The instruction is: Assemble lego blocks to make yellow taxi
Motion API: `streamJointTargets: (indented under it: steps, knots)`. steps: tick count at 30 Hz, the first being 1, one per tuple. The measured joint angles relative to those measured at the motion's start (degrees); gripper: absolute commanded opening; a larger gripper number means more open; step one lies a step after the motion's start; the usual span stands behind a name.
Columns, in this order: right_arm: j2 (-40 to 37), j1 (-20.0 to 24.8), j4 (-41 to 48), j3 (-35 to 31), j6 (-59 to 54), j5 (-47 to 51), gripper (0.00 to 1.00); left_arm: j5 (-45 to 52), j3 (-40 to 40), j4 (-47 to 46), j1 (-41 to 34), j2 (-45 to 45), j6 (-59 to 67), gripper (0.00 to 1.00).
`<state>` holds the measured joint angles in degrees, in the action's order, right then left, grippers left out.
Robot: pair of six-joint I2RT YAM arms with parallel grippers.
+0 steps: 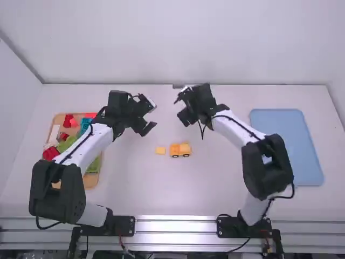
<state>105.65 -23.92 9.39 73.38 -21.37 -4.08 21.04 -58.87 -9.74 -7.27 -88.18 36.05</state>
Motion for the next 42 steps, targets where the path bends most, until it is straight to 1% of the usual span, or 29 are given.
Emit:
streamJointTargets:
  steps: [1, 4, 5, 7, 8, 11, 12, 13, 15, 18, 19, 22, 25, 30, 34, 37, 42]
  knots:
    - [-3.7, -0.3, 0.3, -3.6, -0.1, -0.1, 0.98, 1.1, 0.0, -0.5, 0.0, 0.0, 1.2, 0.99]
    - [-10.2, 0.4, 1.8, -7.3, -1.2, -2.7, 0.98, 5.3, 0.0, -2.7, 0.0, 0.0, 4.6, 0.99]
    - [-13.3, 1.6, 2.4, -8.7, -3.0, -5.8, 0.98, 8.7, 0.0, -3.4, 0.0, -0.3, 6.8, 0.99]
    - [-15.4, 2.9, 3.0, -9.8, -5.6, -9.3, 0.98, 11.5, 0.0, -4.1, 0.0, -0.8, 8.7, 0.99]
    - [-16.8, 4.6, 3.7, -11.2, -9.5, -13.9, 0.98, 15.0, 0.0, -5.4, 0.0, -2.1, 11.4, 0.99]
    - [-16.8, 7.8, 4.6, -13.7, -17.1, -23.5, 0.98, 19.5, 0.0, -6.1, 0.0, -5.8, 16.9, 0.99]
    - [-16.5, 9.6, 5.0, -14.8, -20.0, -28.0, 0.98, 21.3, 0.0, -6.1, 0.0, -8.1, 19.6, 0.99]
    - [-16.4, 10.1, 5.0, -15.1, -20.8, -29.4, 0.98, 21.5, 0.0, -6.2, 0.0, -8.3, 19.8, 0.99]
    - [-16.2, 12.5, 4.9, -15.9, -23.8, -35.3, 0.98, 24.9, 0.0, -7.6, 0.2, -11.3, 24.0, 0.99]
    - [-16.2, 14.4, 4.4, -16.0, -25.5, -39.1, 0.98, 28.4, 0.0, -9.8, 1.1, -12.9, 28.5, 0.99]
    - [-16.2, 15.3, 4.2, -16.2, -26.3, -40.7, 0.98, 30.5, 0.0, -11.2, 2.0, -13.6, 31.9, 0.99]
    - [-16.2, 16.4, 4.3, -16.5, -27.2, -42.6, 0.98, 33.4, 0.0, -13.2, 4.3, -13.9, 36.8, 0.99]
    - [-16.2, 16.7, 4.3, -16.5, -27.5, -43.5, 0.98, 35.1, 0.1, -13.5, 6.3, -14.1, 39.0, 0.99]
    - [-16.2, 16.8, 2.7, -16.5, -28.1, -44.3, 0.98, 38.8, 3.2, -7.6, 9.1, -18.6, 41.5, 0.99]
    - [-16.2, 16.6, 2.3, -16.6, -28.1, -44.6, 0.98, 39.9, 5.4, -7.2, 9.0, -21.9, 43.9, 0.99]
    - [-16.2, 16.1, 2.4, -16.6, -28.3, -44.6, 0.98, 39.7, 5.7, -6.4, 8.4, -22.4, 44.8, 0.99]
    - [-16.2, 13.7, 2.3, -16.6, -30.3, -44.5, 0.98, 39.4, 5.7, 1.4, 7.8, -24.9, 43.9, 0.99]
